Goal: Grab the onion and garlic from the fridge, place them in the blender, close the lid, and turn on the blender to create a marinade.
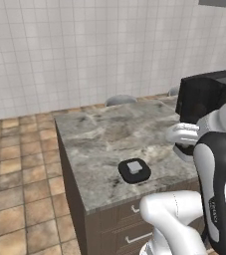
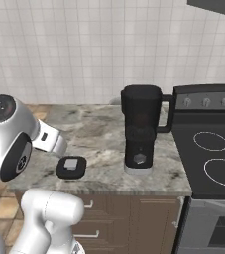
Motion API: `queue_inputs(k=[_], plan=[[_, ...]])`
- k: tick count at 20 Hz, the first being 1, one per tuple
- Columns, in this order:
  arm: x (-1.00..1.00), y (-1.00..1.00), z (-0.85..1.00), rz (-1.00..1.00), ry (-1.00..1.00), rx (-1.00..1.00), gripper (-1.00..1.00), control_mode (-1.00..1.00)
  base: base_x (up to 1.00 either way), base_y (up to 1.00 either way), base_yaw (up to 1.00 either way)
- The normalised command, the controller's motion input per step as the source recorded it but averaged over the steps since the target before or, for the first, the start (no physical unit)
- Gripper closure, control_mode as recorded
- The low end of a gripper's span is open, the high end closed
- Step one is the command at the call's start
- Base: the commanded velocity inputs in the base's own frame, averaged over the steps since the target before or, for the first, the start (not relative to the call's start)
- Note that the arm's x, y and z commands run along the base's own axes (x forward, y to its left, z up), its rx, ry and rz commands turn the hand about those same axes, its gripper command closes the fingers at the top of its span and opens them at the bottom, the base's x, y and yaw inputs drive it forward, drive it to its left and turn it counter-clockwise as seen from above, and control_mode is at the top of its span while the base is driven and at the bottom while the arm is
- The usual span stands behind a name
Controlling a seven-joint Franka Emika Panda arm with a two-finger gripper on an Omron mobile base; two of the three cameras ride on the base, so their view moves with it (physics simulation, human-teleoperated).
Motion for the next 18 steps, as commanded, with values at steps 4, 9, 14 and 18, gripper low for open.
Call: queue_inputs(k=[4,9,14,18], plan=[[0.0,0.0,0.0,0.0,0.0,0.0,1.0,1.0,0.0,0.0,0.0],[0.0,0.0,0.0,0.0,0.0,0.0,1.0,1.0,0.02,0.0,0.0],[0.02,0.0,0.08,0.0,0.0,0.0,1.0,-1.0,0.04,0.0,0.0],[0.24,-0.21,0.9,0.0,-0.04,0.0,1.0,-1.0,0.0,0.0,0.0]])
